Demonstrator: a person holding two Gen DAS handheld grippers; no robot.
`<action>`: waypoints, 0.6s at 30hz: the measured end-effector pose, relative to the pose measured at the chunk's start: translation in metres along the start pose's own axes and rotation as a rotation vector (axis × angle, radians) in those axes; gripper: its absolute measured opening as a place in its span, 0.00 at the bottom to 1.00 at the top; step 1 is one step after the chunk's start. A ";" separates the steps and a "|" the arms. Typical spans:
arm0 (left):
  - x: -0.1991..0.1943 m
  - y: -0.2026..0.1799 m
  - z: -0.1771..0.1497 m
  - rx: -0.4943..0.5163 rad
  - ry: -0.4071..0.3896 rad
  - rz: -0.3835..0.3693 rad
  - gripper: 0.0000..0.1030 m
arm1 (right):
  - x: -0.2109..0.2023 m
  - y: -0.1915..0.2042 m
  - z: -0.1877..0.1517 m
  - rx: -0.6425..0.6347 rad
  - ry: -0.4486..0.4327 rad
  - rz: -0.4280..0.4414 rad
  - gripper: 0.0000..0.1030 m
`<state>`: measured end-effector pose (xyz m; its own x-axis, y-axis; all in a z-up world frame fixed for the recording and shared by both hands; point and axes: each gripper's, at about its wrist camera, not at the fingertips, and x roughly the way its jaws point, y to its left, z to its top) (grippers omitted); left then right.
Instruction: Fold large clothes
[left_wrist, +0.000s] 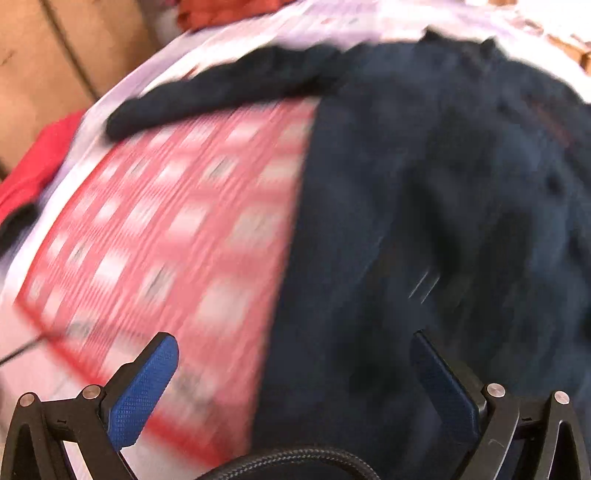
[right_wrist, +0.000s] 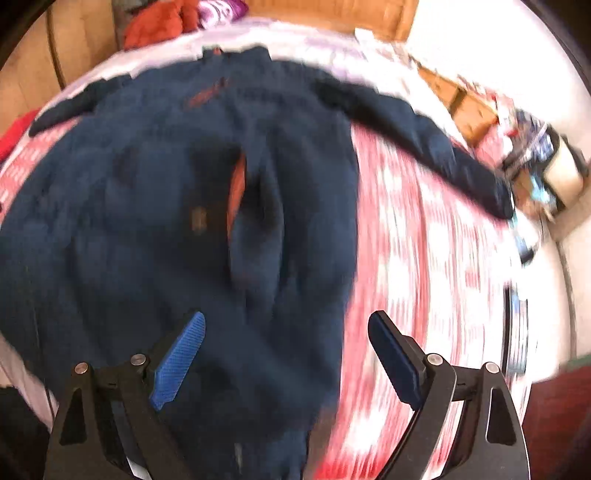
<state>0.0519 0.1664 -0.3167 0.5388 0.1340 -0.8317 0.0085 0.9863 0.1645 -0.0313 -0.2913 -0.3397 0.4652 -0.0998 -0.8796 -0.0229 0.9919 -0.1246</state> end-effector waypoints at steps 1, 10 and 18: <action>0.005 -0.008 0.019 0.006 -0.020 -0.024 1.00 | 0.004 0.002 0.017 -0.019 -0.018 0.003 0.90; 0.048 -0.143 0.194 0.080 -0.142 -0.232 1.00 | 0.048 -0.055 0.200 0.227 -0.192 0.026 0.90; 0.089 -0.216 0.240 0.111 -0.146 -0.196 1.00 | 0.073 -0.212 0.169 0.507 -0.069 -0.253 0.90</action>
<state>0.3004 -0.0579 -0.2989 0.6333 -0.0812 -0.7696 0.2123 0.9746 0.0719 0.1571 -0.4955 -0.2994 0.4576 -0.3507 -0.8171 0.5163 0.8529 -0.0769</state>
